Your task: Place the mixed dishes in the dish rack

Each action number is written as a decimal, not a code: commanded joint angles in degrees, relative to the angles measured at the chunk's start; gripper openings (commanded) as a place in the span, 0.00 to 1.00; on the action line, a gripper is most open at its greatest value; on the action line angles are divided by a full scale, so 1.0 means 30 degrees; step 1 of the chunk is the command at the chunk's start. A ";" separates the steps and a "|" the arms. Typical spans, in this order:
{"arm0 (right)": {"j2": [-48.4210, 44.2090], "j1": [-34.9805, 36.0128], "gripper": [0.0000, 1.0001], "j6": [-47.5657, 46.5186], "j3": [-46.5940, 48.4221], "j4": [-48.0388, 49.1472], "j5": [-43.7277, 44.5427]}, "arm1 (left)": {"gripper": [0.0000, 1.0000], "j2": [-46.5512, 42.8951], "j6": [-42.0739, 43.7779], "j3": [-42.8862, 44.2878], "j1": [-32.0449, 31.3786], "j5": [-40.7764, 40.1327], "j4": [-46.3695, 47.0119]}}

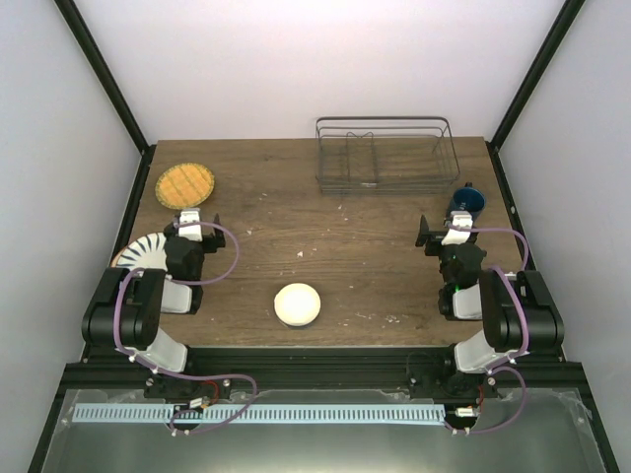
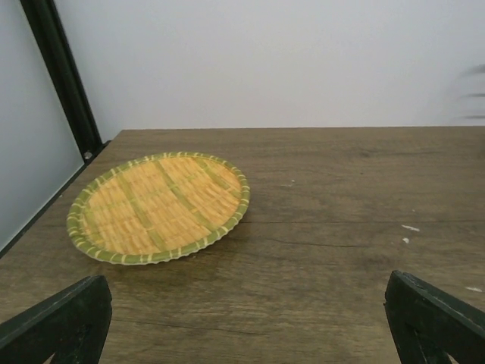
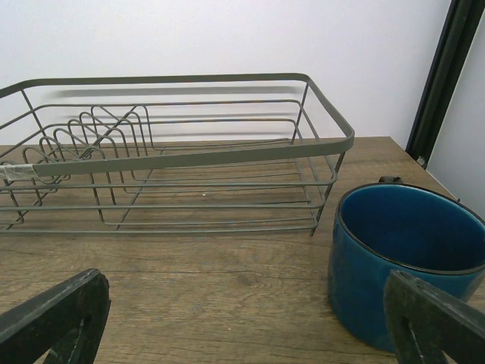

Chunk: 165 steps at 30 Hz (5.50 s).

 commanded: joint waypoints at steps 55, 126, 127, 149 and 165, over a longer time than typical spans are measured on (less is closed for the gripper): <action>1.7544 0.7218 1.00 0.7202 3.9703 -4.0189 0.1704 | 1.00 -0.9799 -0.2463 1.0651 -0.2322 -0.2585 -2.6740; 1.2125 1.6745 1.00 1.4974 3.1739 -4.3344 0.7918 | 1.00 -1.1423 -0.3437 1.0349 -0.2321 -0.1416 -2.8207; 1.1918 1.6758 1.00 1.4761 3.1753 -4.3346 0.7968 | 1.00 -1.1391 -0.3477 1.0378 -0.2311 -0.1415 -2.8223; 0.4235 1.7537 1.00 0.9474 2.9660 -4.2428 1.5154 | 1.00 -0.8297 -0.5463 1.3796 -0.2470 -0.1599 -3.0472; -0.7673 0.9315 1.00 0.6096 1.5513 -3.2339 0.6321 | 1.00 -0.8835 -0.6090 1.3156 -0.3862 0.0821 -2.9840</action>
